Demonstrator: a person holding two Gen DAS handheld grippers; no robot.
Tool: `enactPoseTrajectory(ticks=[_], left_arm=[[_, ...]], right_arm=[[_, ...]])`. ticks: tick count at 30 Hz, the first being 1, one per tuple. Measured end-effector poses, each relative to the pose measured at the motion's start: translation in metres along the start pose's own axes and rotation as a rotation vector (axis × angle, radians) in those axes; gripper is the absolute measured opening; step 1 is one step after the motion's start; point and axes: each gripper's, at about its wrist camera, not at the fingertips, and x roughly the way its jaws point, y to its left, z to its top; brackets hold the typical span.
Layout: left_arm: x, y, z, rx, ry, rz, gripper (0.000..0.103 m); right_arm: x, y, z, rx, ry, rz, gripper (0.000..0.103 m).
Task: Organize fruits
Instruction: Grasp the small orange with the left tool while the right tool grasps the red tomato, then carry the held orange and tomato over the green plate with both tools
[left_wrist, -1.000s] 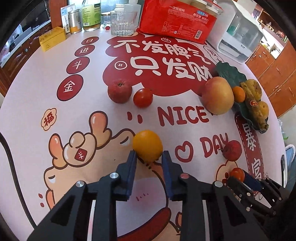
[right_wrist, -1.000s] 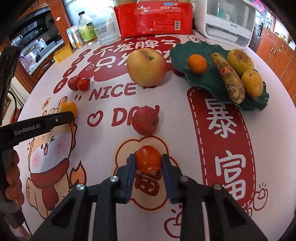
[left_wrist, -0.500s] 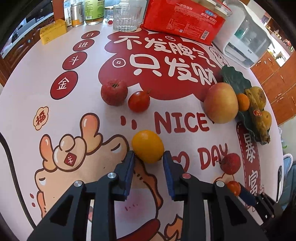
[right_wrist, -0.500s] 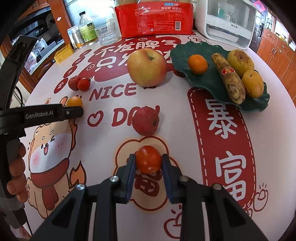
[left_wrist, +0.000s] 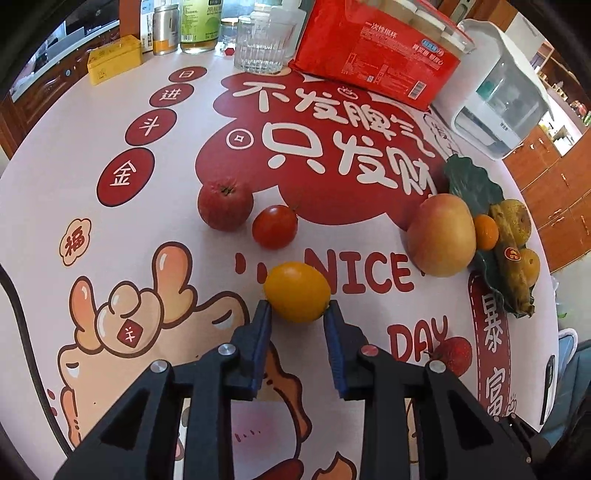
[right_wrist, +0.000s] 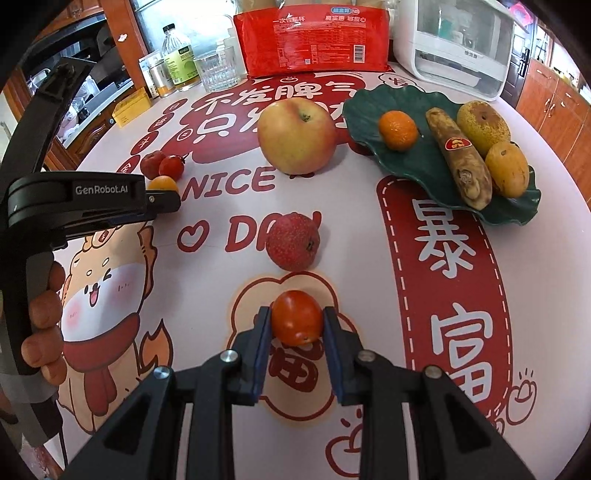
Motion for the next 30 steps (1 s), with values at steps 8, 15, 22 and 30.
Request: enactPoseTrajectory(ticks=[8, 15, 22, 30], left_arm=[[-0.034, -0.015, -0.008, 0.071, -0.046, 0.011, 0.027], [-0.081, -0.049, -0.008, 0.137, -0.091, -0.002, 0.027], [-0.12, -0.094, -0.001, 0.172, -0.13, -0.035, 0.027], [-0.152, -0.164, 0.03, 0.226, -0.178, -0.071, 0.027]], right_arm=[[-0.017, -0.001, 0.001, -0.014, -0.032, 0.025, 0.027], [-0.06, -0.014, 0.019, -0.028, -0.113, 0.044, 0.027], [-0.115, -0.047, 0.052, -0.036, -0.194, 0.075, 0.027], [-0.175, -0.093, 0.118, -0.096, -0.296, 0.067, 0.027]])
